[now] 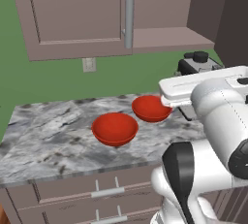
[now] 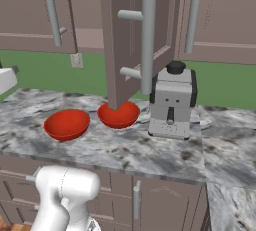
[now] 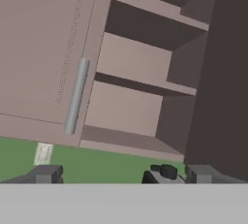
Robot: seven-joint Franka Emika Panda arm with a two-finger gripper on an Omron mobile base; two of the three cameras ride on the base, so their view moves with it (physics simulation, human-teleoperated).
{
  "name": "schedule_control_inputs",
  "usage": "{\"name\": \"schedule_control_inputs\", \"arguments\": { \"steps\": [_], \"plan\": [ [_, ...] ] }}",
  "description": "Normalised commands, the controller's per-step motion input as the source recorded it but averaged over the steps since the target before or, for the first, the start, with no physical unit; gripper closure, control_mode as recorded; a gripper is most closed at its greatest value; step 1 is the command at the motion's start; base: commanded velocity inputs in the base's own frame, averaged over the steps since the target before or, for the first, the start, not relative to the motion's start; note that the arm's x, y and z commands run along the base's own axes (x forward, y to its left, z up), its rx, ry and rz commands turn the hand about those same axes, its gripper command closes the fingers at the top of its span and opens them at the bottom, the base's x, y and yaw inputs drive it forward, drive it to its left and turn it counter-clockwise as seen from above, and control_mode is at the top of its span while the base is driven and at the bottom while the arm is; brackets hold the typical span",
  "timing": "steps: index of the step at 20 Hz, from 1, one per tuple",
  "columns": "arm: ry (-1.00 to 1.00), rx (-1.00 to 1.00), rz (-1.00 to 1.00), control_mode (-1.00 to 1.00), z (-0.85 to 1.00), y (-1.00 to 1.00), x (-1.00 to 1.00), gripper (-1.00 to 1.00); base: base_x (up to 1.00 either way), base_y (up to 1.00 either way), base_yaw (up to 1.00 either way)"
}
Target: Open the cabinet. Pick the bowls from the counter and place them in the cabinet. Then close the cabinet.
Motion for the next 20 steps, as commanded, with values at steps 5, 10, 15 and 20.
{"name": "schedule_control_inputs", "arguments": {
  "steps": [5,10,15,20],
  "plan": [
    [0.03,0.16,0.16,-1.0,-0.01,-0.63,0.21,-1.0,0.0,0.0,0.0],
    [0.0,0.12,0.17,-1.0,-0.29,-0.6,0.46,-1.0,0.0,0.0,0.0],
    [0.0,0.0,0.1,-1.0,-0.31,-0.29,0.5,-1.0,0.0,0.0,0.0],
    [-0.04,0.0,0.06,-1.0,-0.27,-0.32,0.39,-1.0,0.0,0.0,0.0]
  ]
}}
